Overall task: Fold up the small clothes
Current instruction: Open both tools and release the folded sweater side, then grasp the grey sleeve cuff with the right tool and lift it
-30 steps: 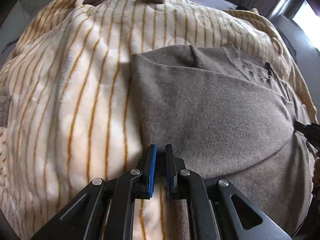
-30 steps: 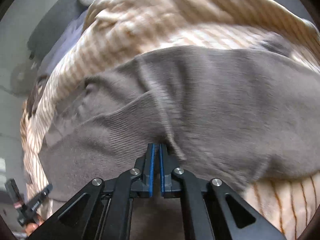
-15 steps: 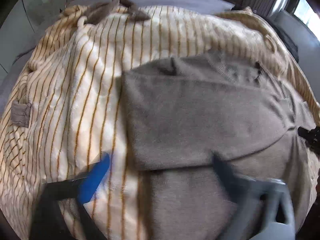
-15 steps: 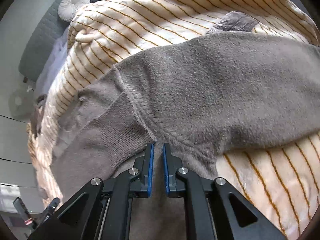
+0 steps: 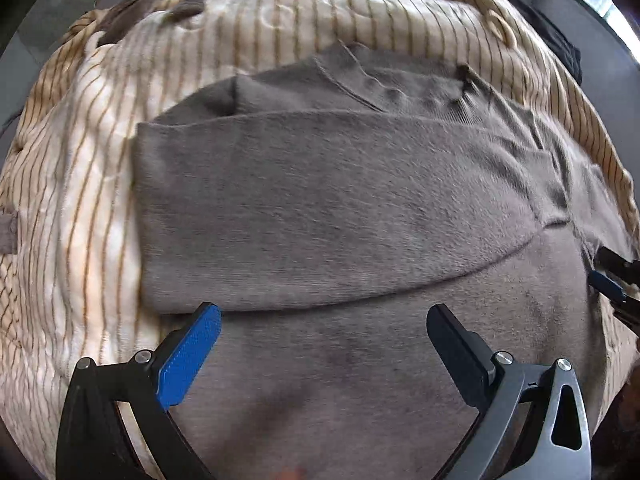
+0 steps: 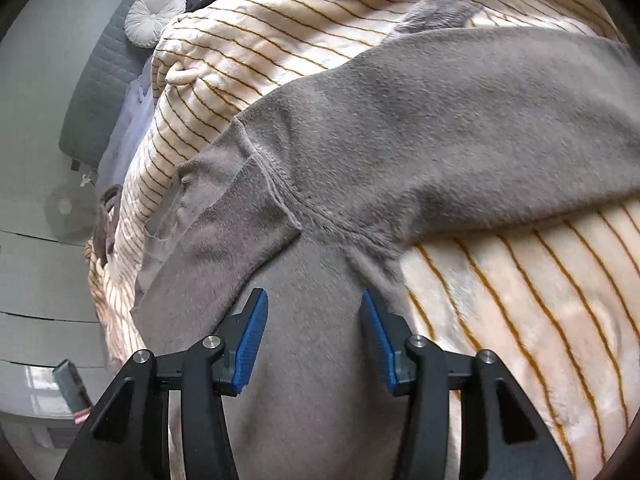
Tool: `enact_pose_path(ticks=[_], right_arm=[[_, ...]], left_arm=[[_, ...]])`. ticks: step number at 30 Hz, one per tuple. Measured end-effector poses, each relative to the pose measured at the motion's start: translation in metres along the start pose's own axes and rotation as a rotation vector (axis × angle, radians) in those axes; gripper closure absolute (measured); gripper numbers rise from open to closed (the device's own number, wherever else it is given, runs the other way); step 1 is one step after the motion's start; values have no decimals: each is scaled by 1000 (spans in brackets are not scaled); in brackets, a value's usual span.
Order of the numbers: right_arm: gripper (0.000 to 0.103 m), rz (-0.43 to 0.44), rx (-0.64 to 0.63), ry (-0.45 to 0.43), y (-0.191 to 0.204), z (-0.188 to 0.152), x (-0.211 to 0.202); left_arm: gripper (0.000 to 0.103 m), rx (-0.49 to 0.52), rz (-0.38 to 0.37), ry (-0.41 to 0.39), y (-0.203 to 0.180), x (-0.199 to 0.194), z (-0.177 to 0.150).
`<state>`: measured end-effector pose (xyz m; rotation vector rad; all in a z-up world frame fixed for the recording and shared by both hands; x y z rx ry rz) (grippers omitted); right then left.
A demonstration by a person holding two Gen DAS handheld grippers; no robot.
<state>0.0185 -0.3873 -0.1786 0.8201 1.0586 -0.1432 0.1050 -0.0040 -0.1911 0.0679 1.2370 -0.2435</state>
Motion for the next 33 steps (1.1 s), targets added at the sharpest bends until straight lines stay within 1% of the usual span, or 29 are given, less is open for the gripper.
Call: enact_pose_path(ticks=[3, 6, 10, 15, 17, 20, 23, 25, 27, 30, 32, 33], right_arm=[[44, 32, 2, 10, -7, 0, -7], [44, 58, 11, 12, -16, 2, -16], [44, 46, 37, -20, -38, 11, -31], [44, 46, 121, -67, -74, 23, -50], [44, 27, 163, -105, -93, 28, -60], [44, -11, 235, -186, -121, 37, -79], [44, -41, 334, -259, -155, 44, -98], [44, -73, 377, -300, -174, 49, -109], [44, -112, 416, -346, -194, 57, -121], [44, -87, 521, -395, -224, 72, -130], [44, -67, 554, -412, -235, 81, -130], [44, -44, 570, -423, -239, 87, -130]], left_arm=[[0, 13, -9, 34, -17, 8, 0], [0, 55, -5, 43, -41, 13, 3], [0, 96, -14, 51, -73, 18, 6], [0, 166, -38, 61, -114, 25, 9], [0, 184, -54, 59, -131, 27, 12], [0, 201, -85, 59, -154, 29, 17], [0, 205, -102, 34, -178, 26, 24], [0, 210, -107, 7, -193, 24, 30], [0, 205, -133, 7, -209, 26, 35], [0, 199, -161, 22, -227, 33, 38], [0, 203, -160, 27, -240, 36, 39], [0, 203, -156, 26, -248, 38, 35]])
Point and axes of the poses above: each gripper's, at about its wrist camera, not at the fingertips, and x roughly the way its jaws point, y to its left, z to its top, the point moved 4 cm from there along x, roughly the way its jaws point, and after that the axes turned 5 degrees about -y, right-handed, at the moved point
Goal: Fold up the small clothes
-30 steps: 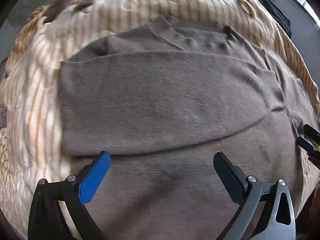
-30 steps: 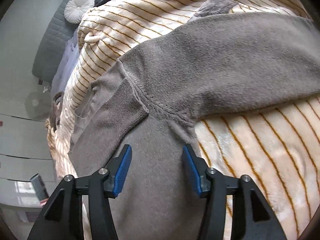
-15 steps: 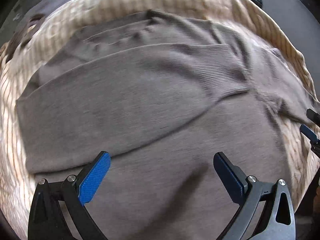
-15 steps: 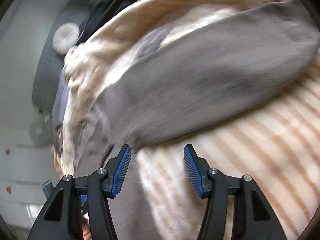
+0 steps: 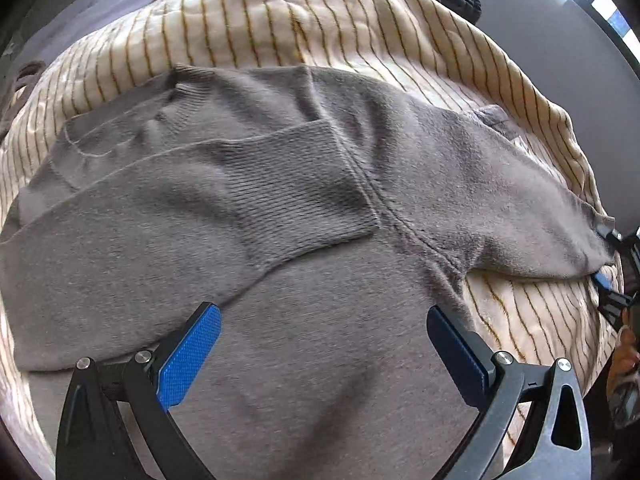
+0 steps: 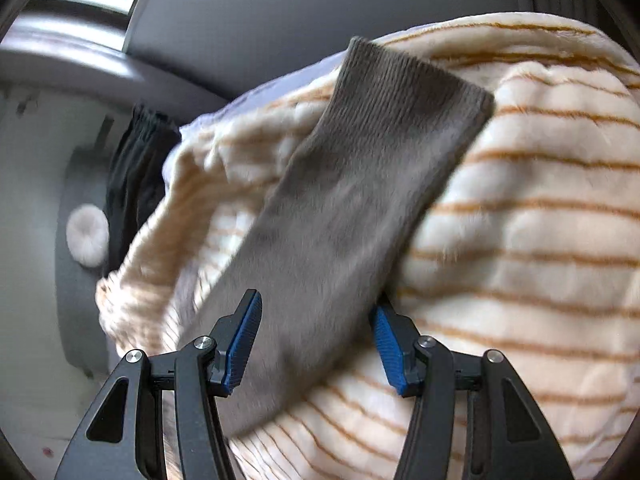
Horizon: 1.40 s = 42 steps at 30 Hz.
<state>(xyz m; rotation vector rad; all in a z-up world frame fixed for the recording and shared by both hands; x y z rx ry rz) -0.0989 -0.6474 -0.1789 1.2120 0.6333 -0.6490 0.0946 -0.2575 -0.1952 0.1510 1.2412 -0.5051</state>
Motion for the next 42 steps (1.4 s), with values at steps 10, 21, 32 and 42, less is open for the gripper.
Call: enact_pose_path(ticks=[10, 21, 32, 42], right_arm=[[96, 149, 52, 17, 39, 4, 32], [98, 352, -382, 121, 190, -57, 41], [97, 431, -920, 388, 298, -255, 83], [85, 209, -938, 594, 237, -342, 132]], left_arm=[[0, -41, 42, -31, 21, -8, -7], [0, -163, 97, -97, 104, -33, -8], [0, -347, 150, -125, 204, -54, -40], [0, -424, 137, -125, 267, -58, -60]])
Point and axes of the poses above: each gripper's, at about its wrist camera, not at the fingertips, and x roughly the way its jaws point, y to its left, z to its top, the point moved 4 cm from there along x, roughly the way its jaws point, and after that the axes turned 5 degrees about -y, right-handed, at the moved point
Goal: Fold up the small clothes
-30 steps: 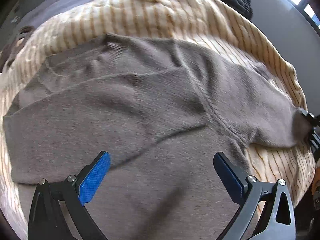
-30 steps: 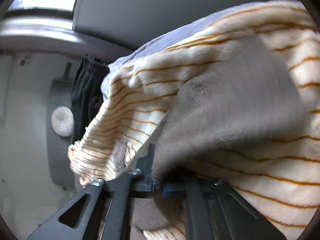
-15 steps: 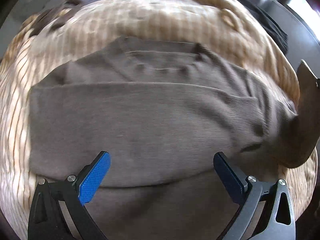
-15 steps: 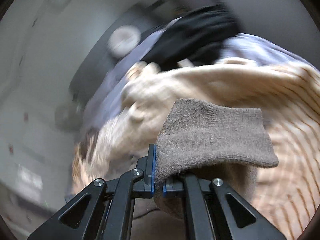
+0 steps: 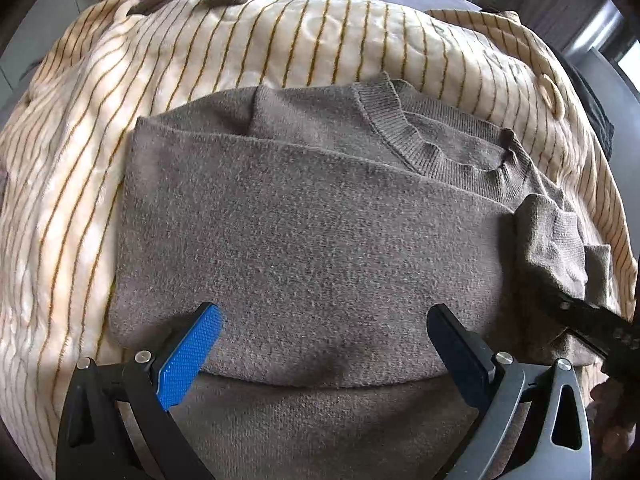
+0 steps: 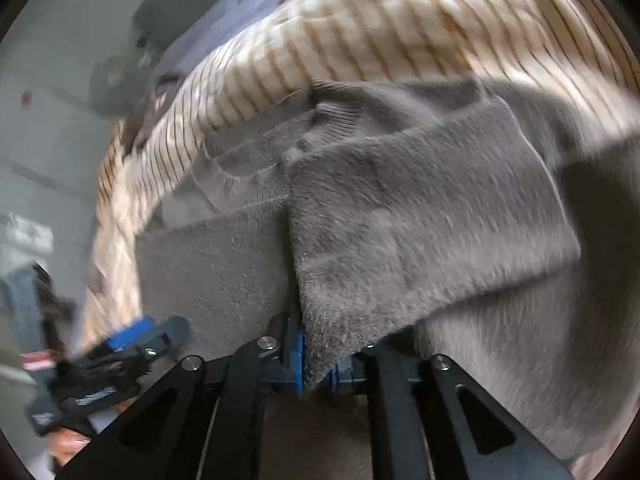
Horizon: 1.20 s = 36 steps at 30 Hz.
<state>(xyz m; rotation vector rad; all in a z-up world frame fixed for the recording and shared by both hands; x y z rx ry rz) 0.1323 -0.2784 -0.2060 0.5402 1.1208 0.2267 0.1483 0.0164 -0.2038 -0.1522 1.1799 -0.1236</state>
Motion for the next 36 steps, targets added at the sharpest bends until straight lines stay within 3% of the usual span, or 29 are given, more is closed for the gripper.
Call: enact_pose_path(ticks=[3, 6, 8, 9, 10, 14, 19, 21, 23, 25, 28, 29, 30, 31, 32, 36], right_arm=[[55, 45, 137, -51, -14, 2, -16], [53, 73, 280, -138, -31, 8, -32], [57, 83, 342, -180, -38, 18, -33], [89, 84, 352, -195, -37, 21, -32], [96, 84, 336, -194, -32, 26, -30], [96, 72, 43, -147, 30, 32, -8], [96, 29, -337, 11, 105, -8, 29], [93, -10, -408, 84, 114, -30, 44], [89, -42, -420, 115, 113, -41, 49], [71, -11, -372, 120, 106, -46, 42], [60, 10, -257, 102, 82, -44, 19], [59, 8, -209, 93, 70, -41, 10], [59, 1, -169, 88, 63, -40, 5], [58, -8, -114, 81, 47, -39, -4], [58, -16, -58, 76, 32, -39, -11], [58, -2, 103, 46, -12, -39, -39]], left_arm=[[0, -6, -46, -11, 8, -1, 1], [0, -45, -143, -38, 12, -4, 7], [0, -81, -227, -54, 22, -11, 9], [0, -97, -265, -56, 26, -13, 10], [0, -117, -312, -53, 30, -16, 9], [0, -200, -480, -1, 40, -13, 6], [0, -295, -638, 38, 43, -19, 6], [0, -312, -667, 52, 44, -18, 5], [0, -306, -644, 64, 38, -13, 6], [0, -282, -616, 67, 35, -12, 5], [18, -216, -571, 70, 22, -10, 7], [40, -195, -555, 77, 20, -8, 7], [72, -179, -542, 92, 18, -5, 6], [91, -165, -546, 111, 16, -2, 6], [98, -154, -551, 110, 16, -2, 7], [98, -69, -540, 23, 19, -22, 11]])
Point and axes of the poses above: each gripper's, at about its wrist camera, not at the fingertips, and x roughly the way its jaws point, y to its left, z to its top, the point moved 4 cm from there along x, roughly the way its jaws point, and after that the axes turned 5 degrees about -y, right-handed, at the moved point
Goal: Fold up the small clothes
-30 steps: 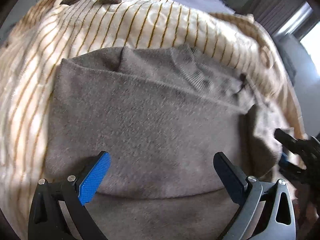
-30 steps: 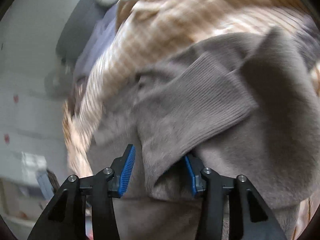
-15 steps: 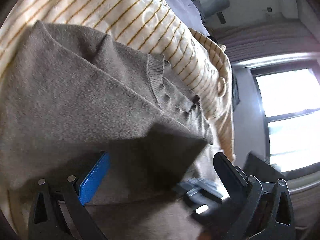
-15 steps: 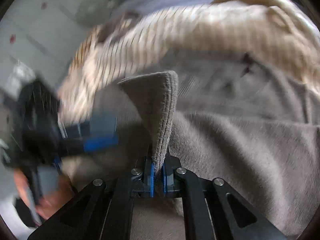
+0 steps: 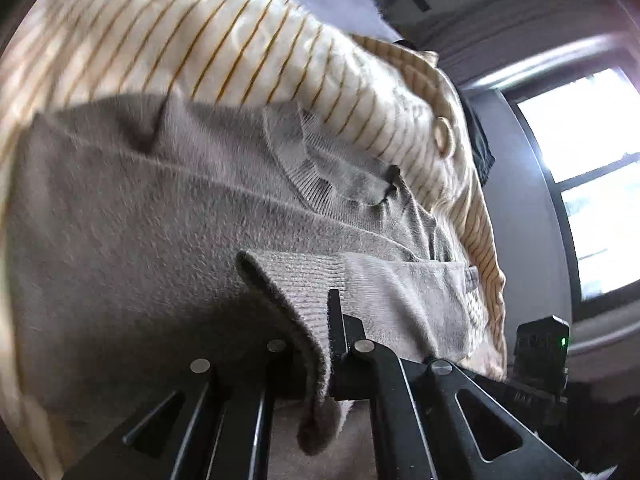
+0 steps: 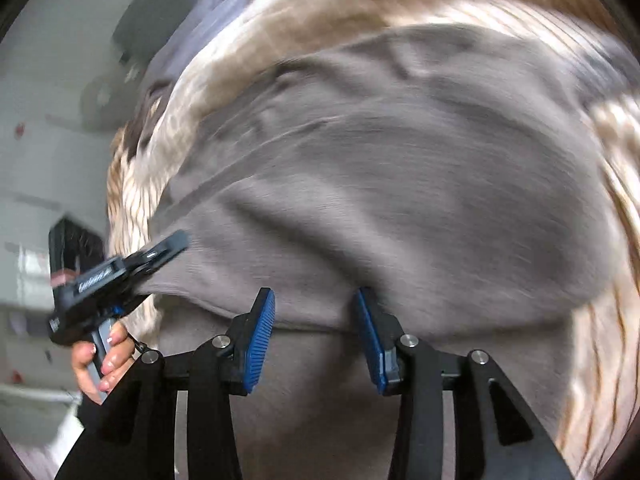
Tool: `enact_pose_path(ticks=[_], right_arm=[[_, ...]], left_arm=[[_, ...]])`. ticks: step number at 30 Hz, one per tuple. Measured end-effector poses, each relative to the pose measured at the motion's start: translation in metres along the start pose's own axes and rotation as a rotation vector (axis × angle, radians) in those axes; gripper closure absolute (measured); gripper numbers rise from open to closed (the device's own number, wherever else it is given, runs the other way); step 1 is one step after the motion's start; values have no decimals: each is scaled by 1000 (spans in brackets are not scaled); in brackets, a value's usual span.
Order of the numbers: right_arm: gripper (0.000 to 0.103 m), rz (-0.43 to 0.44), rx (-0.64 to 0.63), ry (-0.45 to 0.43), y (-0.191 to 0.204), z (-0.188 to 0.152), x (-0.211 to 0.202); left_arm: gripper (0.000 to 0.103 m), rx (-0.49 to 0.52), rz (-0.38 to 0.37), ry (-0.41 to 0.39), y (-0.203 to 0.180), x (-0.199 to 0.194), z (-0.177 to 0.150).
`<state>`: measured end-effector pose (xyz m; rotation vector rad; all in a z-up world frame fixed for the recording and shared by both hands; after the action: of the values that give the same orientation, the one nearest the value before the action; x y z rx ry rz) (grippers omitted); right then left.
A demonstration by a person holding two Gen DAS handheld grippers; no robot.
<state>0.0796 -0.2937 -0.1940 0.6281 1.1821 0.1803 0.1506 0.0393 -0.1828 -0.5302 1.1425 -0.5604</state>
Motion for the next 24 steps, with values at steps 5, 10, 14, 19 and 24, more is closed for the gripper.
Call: enact_pose_path(ticks=[5, 10, 14, 19, 24], right_arm=[[57, -26, 53, -70, -27, -1, -33], [54, -80, 152, -158, -63, 5, -66], [54, 27, 358, -124, -96, -1, -69], [54, 157, 463, -119, -113, -7, -61], [97, 95, 340, -222, -104, 22, -69]], left_arm=[[98, -29, 58, 59, 26, 13, -8], [98, -10, 69, 53, 25, 13, -6], [98, 3, 62, 47, 18, 8, 0], [98, 42, 78, 51, 8, 7, 6], [98, 87, 75, 33, 0, 0, 10]])
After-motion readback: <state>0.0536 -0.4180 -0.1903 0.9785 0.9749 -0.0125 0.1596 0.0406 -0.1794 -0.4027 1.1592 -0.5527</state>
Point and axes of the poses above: each gripper's, at about its wrist camera, not at the fingertips, and x roughly the way its jaws point, y to its left, z to its top, the point moved 4 cm from there along x, roughly the way its jaws point, and after that the axes turned 5 degrees about -y, right-handed, at the moved point
